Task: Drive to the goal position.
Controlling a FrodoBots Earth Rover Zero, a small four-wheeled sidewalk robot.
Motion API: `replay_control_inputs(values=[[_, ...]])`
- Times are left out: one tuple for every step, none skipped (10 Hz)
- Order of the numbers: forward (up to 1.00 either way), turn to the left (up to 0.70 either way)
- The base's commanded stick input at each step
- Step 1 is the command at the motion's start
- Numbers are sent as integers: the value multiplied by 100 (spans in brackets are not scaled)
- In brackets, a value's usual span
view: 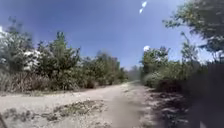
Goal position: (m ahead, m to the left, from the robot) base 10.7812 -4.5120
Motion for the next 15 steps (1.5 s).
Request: replay_control_inputs(values=[[44,2],[44,2],[44,2],[44,2],[44,2],[44,2],[44,2],[44,2],[44,2],[44,2],[44,2],[44,2],[44,2],[44,2],[44,2]])
